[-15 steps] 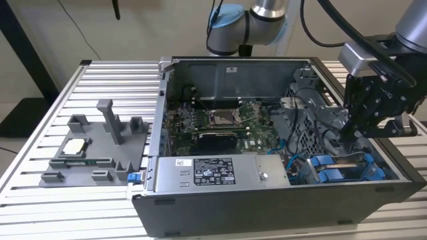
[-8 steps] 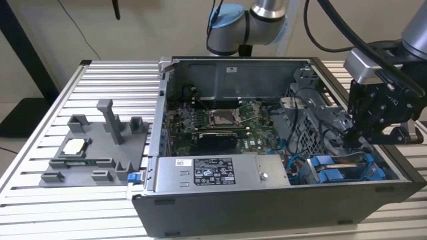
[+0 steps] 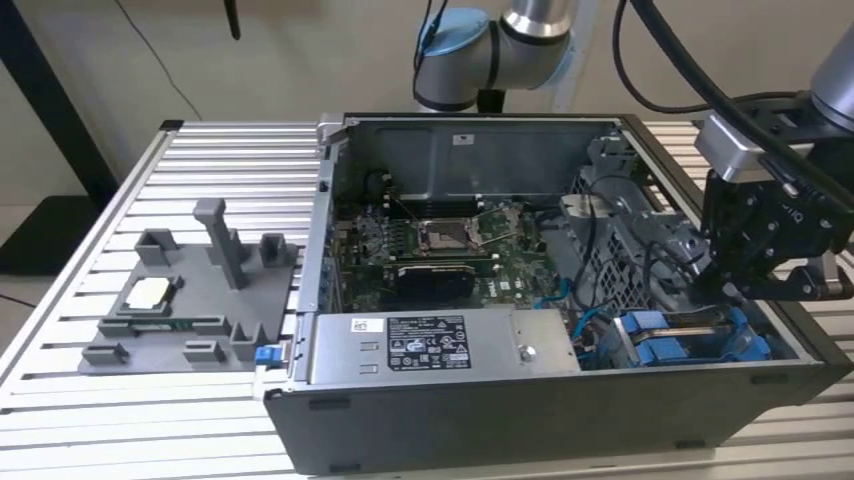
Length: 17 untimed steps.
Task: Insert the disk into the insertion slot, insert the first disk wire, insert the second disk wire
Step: 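Insert the first disk wire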
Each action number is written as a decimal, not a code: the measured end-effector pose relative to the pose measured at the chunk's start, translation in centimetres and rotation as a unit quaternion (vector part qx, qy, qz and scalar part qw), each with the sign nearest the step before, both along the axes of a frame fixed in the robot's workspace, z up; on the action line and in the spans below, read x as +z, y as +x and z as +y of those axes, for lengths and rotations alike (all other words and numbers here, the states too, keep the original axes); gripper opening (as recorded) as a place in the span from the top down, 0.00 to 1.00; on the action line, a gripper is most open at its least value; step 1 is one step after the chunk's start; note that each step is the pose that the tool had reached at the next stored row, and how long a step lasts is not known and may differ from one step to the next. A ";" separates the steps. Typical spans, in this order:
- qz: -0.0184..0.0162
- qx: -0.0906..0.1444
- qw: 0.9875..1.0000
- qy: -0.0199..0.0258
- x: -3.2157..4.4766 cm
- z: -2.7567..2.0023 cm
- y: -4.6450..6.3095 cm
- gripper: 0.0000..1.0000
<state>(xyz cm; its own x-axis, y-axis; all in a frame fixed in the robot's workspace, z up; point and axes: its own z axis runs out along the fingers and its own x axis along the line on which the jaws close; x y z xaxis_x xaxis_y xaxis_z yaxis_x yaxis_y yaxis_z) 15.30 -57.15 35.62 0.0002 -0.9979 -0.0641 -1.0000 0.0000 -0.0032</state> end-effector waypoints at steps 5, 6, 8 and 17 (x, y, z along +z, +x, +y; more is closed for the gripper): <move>0.000 0.000 1.000 -0.001 -0.47 -0.06 0.2 0.81; 0.000 0.000 1.000 -0.001 -0.56 -0.06 0.2 0.81; -0.001 0.000 1.000 -0.002 -0.75 -0.06 0.3 0.81; -0.002 0.000 1.000 -0.002 -1.33 -0.06 0.6 0.81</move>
